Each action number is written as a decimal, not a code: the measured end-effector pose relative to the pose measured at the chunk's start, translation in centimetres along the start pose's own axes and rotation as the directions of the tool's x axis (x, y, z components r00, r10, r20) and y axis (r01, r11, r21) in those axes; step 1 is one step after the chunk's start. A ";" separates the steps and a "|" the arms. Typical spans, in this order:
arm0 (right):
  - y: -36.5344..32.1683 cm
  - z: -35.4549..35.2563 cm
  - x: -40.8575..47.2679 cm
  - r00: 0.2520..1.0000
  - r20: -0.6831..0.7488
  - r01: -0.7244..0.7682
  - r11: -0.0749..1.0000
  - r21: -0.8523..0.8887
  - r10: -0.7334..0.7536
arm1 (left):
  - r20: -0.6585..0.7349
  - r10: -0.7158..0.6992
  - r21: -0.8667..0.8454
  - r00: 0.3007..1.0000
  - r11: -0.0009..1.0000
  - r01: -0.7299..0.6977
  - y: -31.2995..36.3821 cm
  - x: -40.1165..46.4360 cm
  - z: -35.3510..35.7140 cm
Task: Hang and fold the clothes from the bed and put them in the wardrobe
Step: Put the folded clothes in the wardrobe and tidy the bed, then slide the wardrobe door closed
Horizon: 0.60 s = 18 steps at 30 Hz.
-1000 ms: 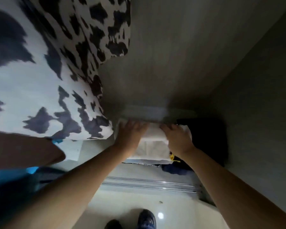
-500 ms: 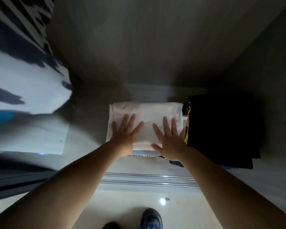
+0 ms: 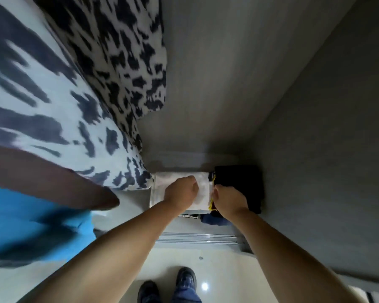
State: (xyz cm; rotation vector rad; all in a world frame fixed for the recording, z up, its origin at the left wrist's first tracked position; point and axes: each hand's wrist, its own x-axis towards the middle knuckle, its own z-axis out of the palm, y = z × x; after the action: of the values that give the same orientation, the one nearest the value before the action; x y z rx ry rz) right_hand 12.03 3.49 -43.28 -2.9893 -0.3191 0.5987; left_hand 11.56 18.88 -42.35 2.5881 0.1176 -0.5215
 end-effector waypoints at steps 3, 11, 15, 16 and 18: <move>-1.0 -6.1 -4.9 0.997 -0.057 -0.038 0.993 0.112 0.044 | -0.063 0.021 -0.067 0.998 0.997 -0.025 2.8 -5.1 -4.7; -4.0 -16.9 -12.1 0.983 -0.181 0.016 0.982 0.189 0.019 | -0.179 0.063 -0.078 0.982 0.994 -0.078 5.7 -12.7 -13.9; -7.3 -20.3 -15.0 0.951 -0.310 0.041 0.986 0.162 0.012 | -0.295 0.136 0.014 0.946 0.990 -0.138 5.0 -17.0 -17.8; -8.5 -20.9 -15.9 0.939 -0.343 0.054 0.986 0.157 0.003 | -0.322 0.162 0.034 0.933 0.987 -0.159 4.4 -18.3 -18.6; -11.2 -22.0 -17.9 0.918 -0.395 0.096 0.984 0.152 -0.029 | -0.367 0.182 0.058 0.912 0.983 -0.173 3.1 -20.9 -20.2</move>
State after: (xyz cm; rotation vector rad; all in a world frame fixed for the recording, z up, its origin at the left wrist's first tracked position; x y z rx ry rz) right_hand 2.33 9.81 -15.11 -2.8307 -0.3123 0.0097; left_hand -0.32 26.26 -16.64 2.6584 0.0009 0.0392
